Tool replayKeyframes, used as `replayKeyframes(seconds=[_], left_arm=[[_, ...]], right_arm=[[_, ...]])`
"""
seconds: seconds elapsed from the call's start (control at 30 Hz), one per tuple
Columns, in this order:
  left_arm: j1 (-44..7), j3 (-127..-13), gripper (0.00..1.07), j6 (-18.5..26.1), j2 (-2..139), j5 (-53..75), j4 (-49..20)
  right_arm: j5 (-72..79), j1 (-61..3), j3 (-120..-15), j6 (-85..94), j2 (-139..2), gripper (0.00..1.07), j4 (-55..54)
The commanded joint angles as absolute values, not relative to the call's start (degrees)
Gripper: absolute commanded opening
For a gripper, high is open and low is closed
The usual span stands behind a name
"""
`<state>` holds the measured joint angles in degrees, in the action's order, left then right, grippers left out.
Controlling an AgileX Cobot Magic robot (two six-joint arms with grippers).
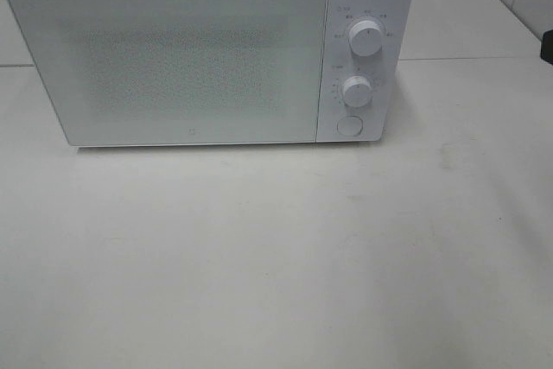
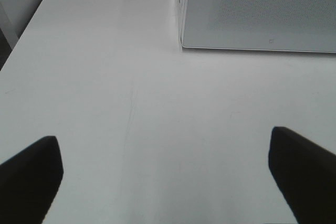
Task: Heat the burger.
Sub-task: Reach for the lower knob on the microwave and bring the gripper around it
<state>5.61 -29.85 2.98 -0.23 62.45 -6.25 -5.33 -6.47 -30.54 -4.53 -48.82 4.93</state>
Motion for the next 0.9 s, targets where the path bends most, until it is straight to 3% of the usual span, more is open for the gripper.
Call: replayKeyframes(seconds=[0.03,0.27,0.47,0.9], left_arm=[[5.79,-29.68,1.0,2.75,-1.6,61.48,-6.3],[5.79,-29.68,1.0,2.75,-1.6,61.48,-6.3],[5.79,-29.68,1.0,2.75,-1.6,61.48,-6.3],[5.79,-29.68,1.0,2.75,-1.6,61.48,-6.3]], right_arm=[[1.78,-6.25,-31.11,-6.02,-53.0,0.75,4.87],[9.45,-6.25,-30.6,-6.02,-58.5,0.75,4.87],[25.5,-6.25,-25.38,-5.84,-63.54,0.75,4.53],[49.62,-20.17,-18.62,12.95,-73.51,0.75,-16.5]])
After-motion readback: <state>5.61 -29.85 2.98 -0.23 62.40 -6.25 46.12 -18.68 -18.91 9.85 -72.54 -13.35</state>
